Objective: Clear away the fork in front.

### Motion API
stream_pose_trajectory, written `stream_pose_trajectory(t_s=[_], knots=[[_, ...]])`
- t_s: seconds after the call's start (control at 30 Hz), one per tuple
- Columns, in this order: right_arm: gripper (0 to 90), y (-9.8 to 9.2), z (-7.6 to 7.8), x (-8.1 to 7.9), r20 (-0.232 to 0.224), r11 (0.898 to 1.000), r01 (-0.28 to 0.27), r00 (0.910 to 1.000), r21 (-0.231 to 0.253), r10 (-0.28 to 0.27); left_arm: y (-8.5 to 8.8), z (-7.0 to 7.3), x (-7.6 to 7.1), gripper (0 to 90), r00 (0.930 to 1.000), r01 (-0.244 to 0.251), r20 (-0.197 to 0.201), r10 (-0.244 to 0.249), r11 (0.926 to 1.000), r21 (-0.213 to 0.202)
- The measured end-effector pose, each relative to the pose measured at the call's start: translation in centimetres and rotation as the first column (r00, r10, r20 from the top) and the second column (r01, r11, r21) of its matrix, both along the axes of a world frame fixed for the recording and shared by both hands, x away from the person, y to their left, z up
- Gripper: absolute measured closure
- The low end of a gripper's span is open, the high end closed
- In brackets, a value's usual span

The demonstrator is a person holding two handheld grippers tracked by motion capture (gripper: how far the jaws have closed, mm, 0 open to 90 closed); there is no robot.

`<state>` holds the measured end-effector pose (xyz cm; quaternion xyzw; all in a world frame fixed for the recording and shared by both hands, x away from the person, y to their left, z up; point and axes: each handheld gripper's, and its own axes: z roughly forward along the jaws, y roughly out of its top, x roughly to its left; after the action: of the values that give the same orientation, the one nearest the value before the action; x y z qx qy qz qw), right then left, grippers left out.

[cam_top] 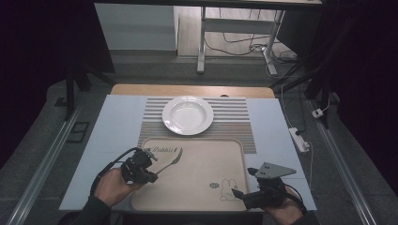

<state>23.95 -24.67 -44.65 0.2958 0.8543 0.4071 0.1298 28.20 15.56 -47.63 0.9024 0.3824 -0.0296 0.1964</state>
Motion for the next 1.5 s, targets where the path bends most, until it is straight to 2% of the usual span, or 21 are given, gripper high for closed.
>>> stream_pose_trajectory(t_s=[0.07,0.13,0.23,0.37,0.53,0.7,0.8,0.93,1.17,1.23,1.4,1.43,1.5], knots=[[9.9,-0.3,-0.1,-0.2,0.002,1.0,0.007,1.0,-0.013,-0.007,0.1,-0.1,-0.2,86.7,0.9989,-0.047,0.009,0.047,0.9989,0.011],[9.8,-0.6,-0.2,-0.5,0.003,1.0,0.012,0.9999,-0.019,-0.012,0.3,-0.2,-0.3,86.7,0.9943,-0.107,0.008,0.107,0.9942,0.01],[9.8,-1.2,-0.5,-0.8,-0.001,0.999,0.019,0.9998,-0.033,-0.019,0.6,-0.4,-0.5,86.7,0.9857,-0.168,-0.018,0.168,0.9856,-0.019],[9.2,-2.1,-0.5,-1.3,0.005,0.999,0.037,0.9993,-0.039,-0.037,0.7,-0.8,-0.6,86.7,0.9699,-0.241,-0.042,0.24,0.9702,-0.024],[8.7,-2.8,-0.7,-1.3,-0.013,0.997,0.067,0.9976,-0.029,-0.068,0.7,-1.5,-0.4,86.6,0.949,-0.31,-0.065,0.309,0.9505,-0.018],[8.7,-2.9,-0.8,-1.3,-0.02,0.998,0.063,0.9978,-0.028,-0.064,0.7,-2.3,0.1,86.5,0.9403,-0.332,-0.075,0.332,0.9433,0.019],[8.6,-2.8,-0.8,-1.3,-0.025,0.998,0.056,0.9981,-0.033,-0.056,0.6,-2.6,0.2,86.4,0.9394,-0.333,-0.077,0.334,0.9425,0.033],[8.7,-2.7,-0.9,-1.3,-0.031,0.998,0.052,0.9981,-0.037,-0.053,0.4,-2.9,0.3,86.1,0.9426,-0.321,-0.081,0.324,0.9458,0.051],[8.6,-2.8,-0.9,-1.3,-0.05,0.998,0.052,0.9973,-0.04,-0.054,0.7,-2.9,0.4,82.1,0.9502,-0.302,-0.072,0.303,0.9529,0.029],[8.2,-2.8,-0.9,-1.3,-0.054,0.998,0.057,0.9968,-0.04,-0.059,0.9,-2.6,0.4,79.0,0.9519,-0.3,-0.059,0.301,0.9537,0.01],[5.3,-2.9,-0.8,-1.7,-0.065,0.997,0.071,0.9952,-0.031,-0.073,1.2,-1.8,0.9,77.6,0.9631,-0.269,-0.002,0.269,0.9627,-0.027],[4.3,-3.0,-0.8,-1.8,-0.066,0.997,0.071,0.9952,-0.033,-0.073,1.2,-1.6,1.1,79.9,0.9655,-0.26,0.011,0.26,0.9651,-0.036],[3.0,-3.0,-0.8,-2.1,-0.064,0.996,0.076,0.9948,-0.04,-0.079,1.1,-1.3,1.8,85.6,0.9659,-0.255,0.035,0.256,0.9661,-0.041]])
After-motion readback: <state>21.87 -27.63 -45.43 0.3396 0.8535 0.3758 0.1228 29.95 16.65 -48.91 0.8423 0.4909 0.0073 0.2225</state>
